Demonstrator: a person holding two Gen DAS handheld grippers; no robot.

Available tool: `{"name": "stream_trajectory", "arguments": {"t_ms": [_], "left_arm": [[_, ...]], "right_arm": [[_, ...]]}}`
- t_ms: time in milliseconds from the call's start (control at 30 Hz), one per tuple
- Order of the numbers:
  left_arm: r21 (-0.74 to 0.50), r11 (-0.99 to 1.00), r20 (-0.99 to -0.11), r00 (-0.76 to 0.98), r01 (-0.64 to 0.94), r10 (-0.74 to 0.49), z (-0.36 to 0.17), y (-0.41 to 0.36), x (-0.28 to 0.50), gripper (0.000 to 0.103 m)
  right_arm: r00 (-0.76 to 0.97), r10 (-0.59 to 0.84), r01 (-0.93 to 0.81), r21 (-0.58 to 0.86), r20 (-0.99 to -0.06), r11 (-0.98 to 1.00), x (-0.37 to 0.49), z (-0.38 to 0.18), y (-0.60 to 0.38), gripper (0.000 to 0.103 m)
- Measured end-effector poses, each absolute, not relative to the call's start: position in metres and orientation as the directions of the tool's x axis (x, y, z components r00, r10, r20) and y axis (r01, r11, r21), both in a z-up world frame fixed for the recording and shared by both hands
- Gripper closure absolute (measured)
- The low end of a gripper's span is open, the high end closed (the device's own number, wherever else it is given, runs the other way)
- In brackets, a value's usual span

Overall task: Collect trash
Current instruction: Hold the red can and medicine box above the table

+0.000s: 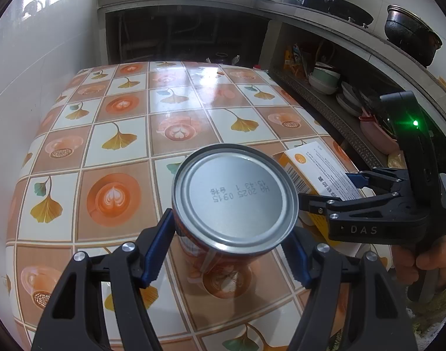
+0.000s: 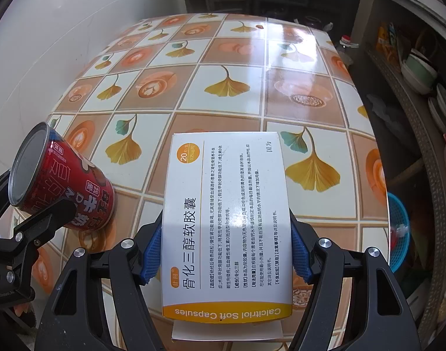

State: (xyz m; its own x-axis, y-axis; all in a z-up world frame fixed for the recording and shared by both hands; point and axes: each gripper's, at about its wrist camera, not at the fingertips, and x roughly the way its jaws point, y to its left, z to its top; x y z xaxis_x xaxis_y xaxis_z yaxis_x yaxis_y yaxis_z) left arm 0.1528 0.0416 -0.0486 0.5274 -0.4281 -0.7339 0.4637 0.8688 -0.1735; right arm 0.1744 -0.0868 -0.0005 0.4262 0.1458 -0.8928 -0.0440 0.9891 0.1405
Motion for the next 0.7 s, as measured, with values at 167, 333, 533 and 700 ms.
{"name": "stream_trajectory", "arguments": {"t_ms": [167,333,533,700], "left_arm": [[-0.172,0.869,-0.732,0.53,0.464,-0.428,-0.0469,0.0405,0.1515,0.036],[-0.173,0.869,-0.732,0.53,0.464,-0.429,-0.0466,0.0403,0.1512,0.036],[-0.17,0.87,-0.732,0.531,0.464,-0.426,-0.046,0.0383,0.1495,0.036],[-0.163,0.871,-0.732,0.535,0.463,-0.421,-0.0427,0.036,0.1478,0.036]], "right_arm": [[0.428,0.149,-0.045,0.144,-0.892,0.989,0.174,0.0002,-0.0871,0.036],[0.428,0.15,-0.044,0.145,-0.891,0.988,0.1738,0.0011,-0.0877,0.036],[0.43,0.152,-0.045,0.147,-0.89,0.988,0.1735,0.0018,-0.0881,0.036],[0.439,0.165,-0.046,0.161,-0.883,0.986,0.173,0.0042,-0.0883,0.036]]}}
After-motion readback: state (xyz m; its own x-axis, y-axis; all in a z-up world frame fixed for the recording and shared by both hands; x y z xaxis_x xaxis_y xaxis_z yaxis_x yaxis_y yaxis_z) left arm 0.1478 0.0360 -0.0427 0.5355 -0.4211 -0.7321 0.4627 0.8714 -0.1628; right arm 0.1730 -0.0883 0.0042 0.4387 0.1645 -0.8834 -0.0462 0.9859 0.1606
